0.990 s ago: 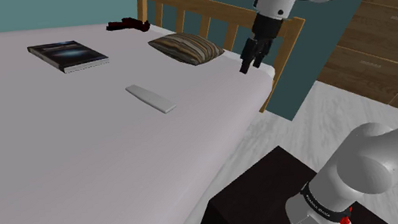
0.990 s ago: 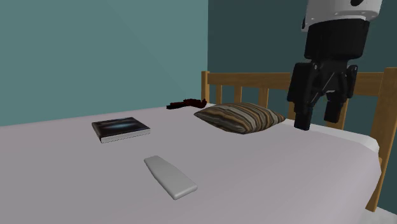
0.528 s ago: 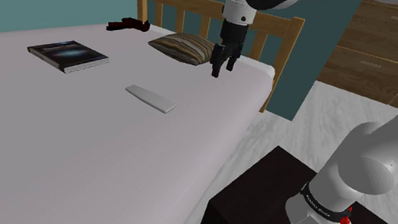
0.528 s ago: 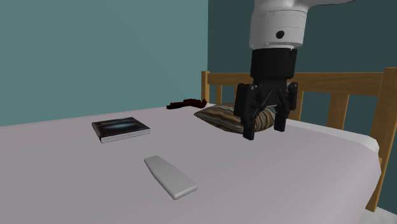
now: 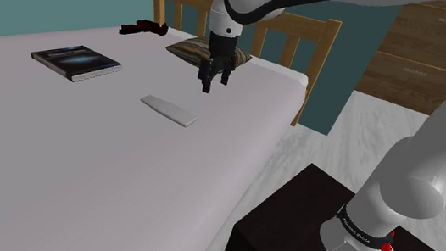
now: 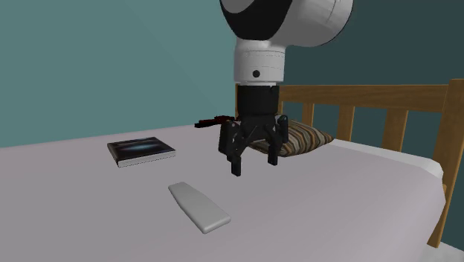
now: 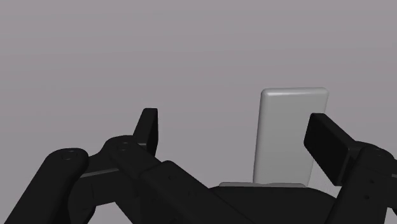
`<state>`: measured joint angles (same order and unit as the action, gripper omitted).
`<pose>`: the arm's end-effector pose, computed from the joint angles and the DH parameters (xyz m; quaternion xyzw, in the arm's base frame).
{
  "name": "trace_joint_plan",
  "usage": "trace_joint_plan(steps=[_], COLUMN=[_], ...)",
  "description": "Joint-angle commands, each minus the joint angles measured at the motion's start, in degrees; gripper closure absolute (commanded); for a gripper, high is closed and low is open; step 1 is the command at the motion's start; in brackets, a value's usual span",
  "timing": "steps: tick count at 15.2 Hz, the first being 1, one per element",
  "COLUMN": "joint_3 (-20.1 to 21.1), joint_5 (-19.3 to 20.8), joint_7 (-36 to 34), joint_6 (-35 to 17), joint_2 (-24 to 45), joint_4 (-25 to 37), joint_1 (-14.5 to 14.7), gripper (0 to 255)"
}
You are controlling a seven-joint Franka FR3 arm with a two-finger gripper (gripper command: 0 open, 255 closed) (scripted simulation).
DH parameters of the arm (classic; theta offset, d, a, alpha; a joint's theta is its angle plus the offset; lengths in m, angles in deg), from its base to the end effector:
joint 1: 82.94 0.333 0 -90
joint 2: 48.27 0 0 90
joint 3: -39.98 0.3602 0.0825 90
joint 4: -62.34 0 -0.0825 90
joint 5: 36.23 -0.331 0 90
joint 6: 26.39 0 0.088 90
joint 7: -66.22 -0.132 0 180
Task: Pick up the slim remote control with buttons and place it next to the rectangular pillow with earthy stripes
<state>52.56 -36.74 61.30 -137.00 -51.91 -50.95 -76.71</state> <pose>0.4622 0.1610 0.5328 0.9928 0.1192 0.0080 0.0011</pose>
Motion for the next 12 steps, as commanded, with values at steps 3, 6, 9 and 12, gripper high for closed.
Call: trace_joint_plan(steps=[3, 6, 9, 12], joint_3=[1.66, 2.42, 2.84, 2.88], joint_5=[2.28, 4.22, 6.21, 7.60], joint_7=[-2.74, -4.57, -6.13, -7.03], joint_6=[-0.59, -0.25, 0.79, 2.06], joint_2=[8.93, 15.69, 22.72, 28.14], joint_4=[7.64, 14.13, 21.56, 27.80], joint_1=[1.54, 3.08, 4.99, 6.68], gripper=[0, 0, 0, 0])
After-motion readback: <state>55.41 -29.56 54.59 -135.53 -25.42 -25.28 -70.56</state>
